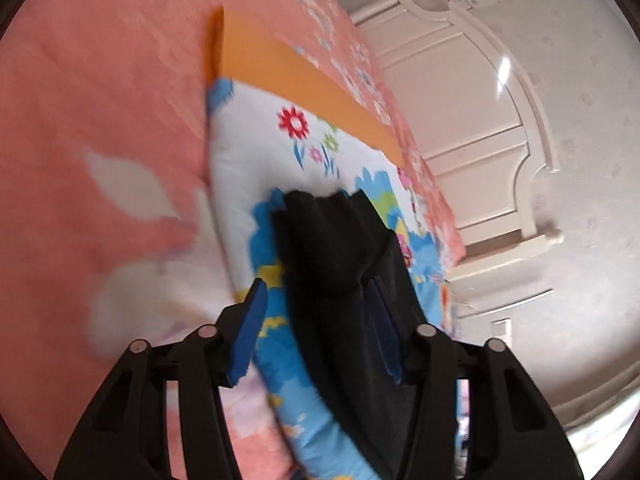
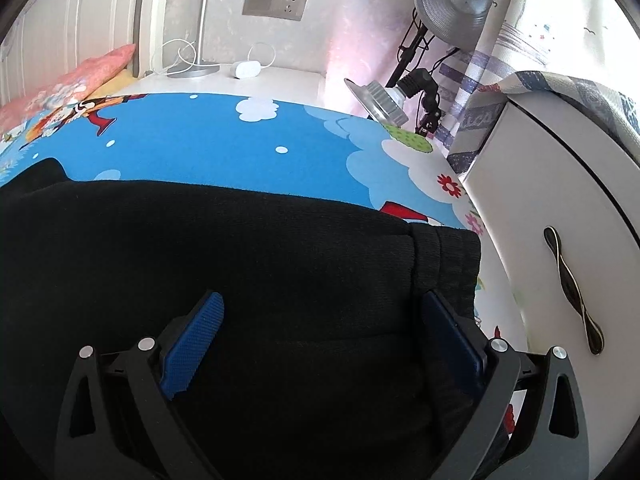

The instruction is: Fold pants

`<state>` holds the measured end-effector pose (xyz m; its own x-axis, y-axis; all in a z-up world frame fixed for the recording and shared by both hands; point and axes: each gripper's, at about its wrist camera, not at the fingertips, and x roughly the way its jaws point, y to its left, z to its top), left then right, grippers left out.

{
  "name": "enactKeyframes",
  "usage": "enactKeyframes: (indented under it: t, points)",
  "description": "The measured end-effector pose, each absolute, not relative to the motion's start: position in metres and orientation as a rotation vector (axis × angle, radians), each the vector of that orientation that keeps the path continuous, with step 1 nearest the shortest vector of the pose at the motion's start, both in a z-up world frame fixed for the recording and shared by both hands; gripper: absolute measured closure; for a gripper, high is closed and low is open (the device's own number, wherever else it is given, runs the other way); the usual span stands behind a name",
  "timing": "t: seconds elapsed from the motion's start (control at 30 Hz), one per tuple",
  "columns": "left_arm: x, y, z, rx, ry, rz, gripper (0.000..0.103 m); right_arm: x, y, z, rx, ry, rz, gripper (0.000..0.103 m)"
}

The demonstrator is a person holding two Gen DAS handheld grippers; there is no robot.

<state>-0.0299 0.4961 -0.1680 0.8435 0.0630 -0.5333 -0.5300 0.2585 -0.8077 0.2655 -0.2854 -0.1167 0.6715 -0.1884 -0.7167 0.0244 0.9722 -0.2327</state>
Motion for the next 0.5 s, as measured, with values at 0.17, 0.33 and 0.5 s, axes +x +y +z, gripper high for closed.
enactKeyframes:
  t: [0.17, 0.33, 0.5]
  points:
    - [-0.007, 0.509, -0.191, -1.308, 0.483, 0.380, 0.056, 0.264, -0.283, -0.113, -0.212, 0.810, -0.149, 0.006]
    - [0.004, 0.524, -0.199, -1.336, 0.476, 0.323, 0.057, 0.245, -0.231, -0.062, -0.107, 0.711, 0.051, 0.006]
    - [0.020, 0.535, -0.204, -1.341, 0.489, 0.280, 0.070, 0.233, -0.088, -0.032, -0.113, 0.712, 0.484, 0.006]
